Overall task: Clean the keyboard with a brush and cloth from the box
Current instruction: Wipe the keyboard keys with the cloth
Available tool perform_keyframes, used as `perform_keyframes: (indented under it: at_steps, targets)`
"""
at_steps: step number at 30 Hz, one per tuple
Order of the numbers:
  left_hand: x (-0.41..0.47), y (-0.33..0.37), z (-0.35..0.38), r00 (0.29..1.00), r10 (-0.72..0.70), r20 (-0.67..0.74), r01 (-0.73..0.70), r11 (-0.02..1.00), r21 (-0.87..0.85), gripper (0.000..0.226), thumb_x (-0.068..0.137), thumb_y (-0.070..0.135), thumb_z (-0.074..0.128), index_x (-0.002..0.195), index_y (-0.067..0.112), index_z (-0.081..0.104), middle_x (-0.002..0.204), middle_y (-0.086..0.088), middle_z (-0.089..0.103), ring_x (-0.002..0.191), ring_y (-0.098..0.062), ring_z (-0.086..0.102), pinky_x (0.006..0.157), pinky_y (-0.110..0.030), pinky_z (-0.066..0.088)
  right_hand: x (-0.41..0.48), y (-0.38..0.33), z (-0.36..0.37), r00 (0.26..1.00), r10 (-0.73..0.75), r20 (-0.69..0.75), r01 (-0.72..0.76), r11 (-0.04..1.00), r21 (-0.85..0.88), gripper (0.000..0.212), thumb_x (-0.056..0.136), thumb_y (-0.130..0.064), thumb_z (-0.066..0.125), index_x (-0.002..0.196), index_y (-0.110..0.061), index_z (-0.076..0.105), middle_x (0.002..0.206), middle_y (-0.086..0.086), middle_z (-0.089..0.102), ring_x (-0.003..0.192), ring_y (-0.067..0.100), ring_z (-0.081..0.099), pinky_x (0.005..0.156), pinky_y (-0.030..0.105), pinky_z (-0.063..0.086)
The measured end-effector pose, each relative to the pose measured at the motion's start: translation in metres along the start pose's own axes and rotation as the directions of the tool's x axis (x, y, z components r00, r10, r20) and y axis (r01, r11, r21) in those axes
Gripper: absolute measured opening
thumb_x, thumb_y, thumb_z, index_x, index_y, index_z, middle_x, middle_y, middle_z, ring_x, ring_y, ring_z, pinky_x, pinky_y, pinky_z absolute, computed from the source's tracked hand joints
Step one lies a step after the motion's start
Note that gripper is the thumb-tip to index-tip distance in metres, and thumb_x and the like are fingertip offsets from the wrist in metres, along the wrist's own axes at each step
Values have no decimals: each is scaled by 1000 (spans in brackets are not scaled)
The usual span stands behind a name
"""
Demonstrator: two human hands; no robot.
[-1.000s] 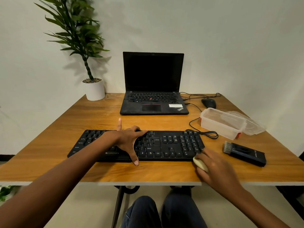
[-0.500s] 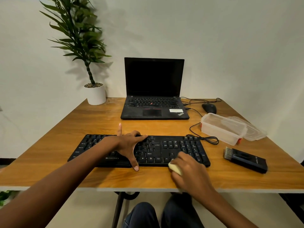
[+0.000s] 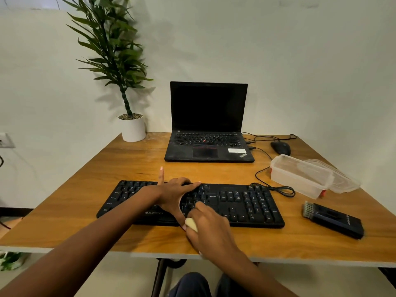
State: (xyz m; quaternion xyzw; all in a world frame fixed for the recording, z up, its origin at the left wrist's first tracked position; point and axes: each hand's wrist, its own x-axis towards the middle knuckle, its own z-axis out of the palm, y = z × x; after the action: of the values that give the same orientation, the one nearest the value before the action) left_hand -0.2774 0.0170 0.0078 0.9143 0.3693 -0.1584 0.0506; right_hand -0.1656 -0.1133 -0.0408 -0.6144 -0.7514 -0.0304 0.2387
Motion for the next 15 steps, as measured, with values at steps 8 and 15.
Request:
perform_keyframes:
  at_steps: [8,15]
  targets:
    - [-29,-52,1,982,-109,156,126,987,-101,139,45,76,66,138,42,-31,158,1,-14,144,-27,-14,96,-72,-23,-28,38,-20,994,107,22,-108,994,14,23,73,-33,64,94,-25,67,93,-11,56,79,7,60,53,15,34]
    - [-23,-50,-3,983,-122,138,129,990,-49,131,59,66,74,140,44,-26,159,-3,-5,146,-28,-7,94,-69,-28,-4,8,-6,999,10,40,-11,1000,21,28,86,-29,58,111,-18,59,110,-5,50,99,13,55,68,26,40]
